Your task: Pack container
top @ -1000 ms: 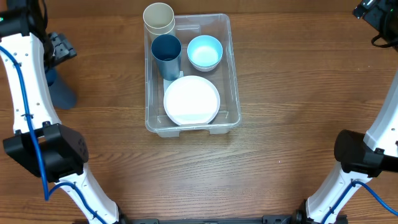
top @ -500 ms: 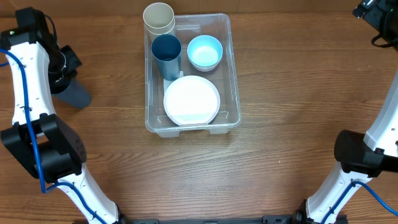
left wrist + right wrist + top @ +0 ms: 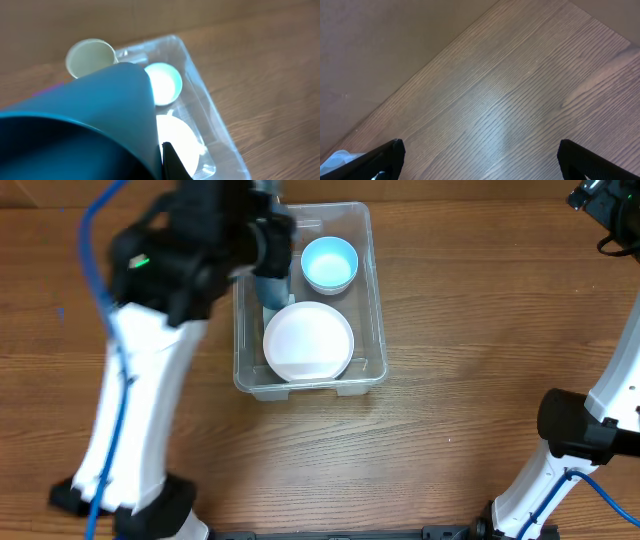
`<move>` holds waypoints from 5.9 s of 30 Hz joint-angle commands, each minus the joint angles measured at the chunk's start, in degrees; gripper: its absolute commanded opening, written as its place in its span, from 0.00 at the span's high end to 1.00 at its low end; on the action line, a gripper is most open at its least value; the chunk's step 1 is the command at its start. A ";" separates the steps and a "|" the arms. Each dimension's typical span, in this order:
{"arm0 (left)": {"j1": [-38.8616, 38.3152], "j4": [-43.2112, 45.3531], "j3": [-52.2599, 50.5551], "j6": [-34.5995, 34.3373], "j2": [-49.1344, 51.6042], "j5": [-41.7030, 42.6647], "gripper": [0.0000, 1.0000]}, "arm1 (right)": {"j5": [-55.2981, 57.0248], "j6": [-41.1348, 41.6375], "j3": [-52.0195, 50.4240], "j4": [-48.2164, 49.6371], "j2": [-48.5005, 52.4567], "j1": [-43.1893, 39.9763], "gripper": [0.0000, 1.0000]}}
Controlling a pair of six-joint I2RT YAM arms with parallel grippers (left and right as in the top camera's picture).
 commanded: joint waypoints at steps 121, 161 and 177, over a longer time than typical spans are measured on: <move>25.75 70.25 -132.08 3.21 -101.88 6.56 0.00 | 0.87 0.24 -9.57 0.39 -16.06 12.39 0.00; 25.75 70.25 -132.08 3.21 -101.88 6.56 0.00 | -12.46 -24.26 -159.66 99.56 -118.64 19.28 0.00; 25.75 70.25 -132.08 3.21 -101.88 6.56 0.00 | -11.43 -24.02 -159.66 90.88 -118.64 19.28 0.00</move>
